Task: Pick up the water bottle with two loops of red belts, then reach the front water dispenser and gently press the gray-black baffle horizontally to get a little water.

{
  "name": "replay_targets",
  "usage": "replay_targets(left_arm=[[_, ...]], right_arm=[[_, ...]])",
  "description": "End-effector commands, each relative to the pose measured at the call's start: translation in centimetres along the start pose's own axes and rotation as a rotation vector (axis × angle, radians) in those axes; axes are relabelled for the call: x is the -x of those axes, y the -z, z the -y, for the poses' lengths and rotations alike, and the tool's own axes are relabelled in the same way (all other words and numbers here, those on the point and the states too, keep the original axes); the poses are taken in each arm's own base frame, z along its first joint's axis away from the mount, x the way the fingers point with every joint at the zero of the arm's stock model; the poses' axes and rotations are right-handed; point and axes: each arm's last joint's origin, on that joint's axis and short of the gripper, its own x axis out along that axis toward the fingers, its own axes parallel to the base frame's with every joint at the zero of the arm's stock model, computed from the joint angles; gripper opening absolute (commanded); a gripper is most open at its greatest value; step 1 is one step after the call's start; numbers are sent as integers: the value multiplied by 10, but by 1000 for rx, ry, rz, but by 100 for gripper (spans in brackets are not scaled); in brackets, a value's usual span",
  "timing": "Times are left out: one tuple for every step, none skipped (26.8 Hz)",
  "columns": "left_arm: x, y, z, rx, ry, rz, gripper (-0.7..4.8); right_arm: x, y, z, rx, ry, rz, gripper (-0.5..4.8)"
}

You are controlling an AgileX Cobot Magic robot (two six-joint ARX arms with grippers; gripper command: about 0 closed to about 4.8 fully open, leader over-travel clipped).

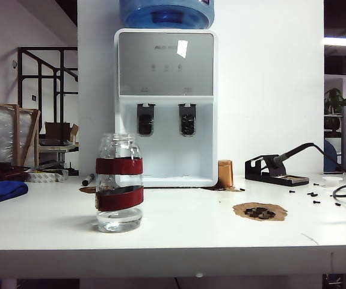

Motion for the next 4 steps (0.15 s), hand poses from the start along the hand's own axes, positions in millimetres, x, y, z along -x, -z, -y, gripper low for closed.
replay_targets(left_arm=[[0,0,0,3,4,2,-4],[0,0,0,3,4,2,-4],[0,0,0,3,4,2,-4],[0,0,0,3,4,2,-4]], right_arm=[[0,0,0,-3,1,9,-2],[0,0,0,-3,1,9,-2],[0,0,0,-3,1,9,-2],[0,0,0,-3,1,9,-2]])
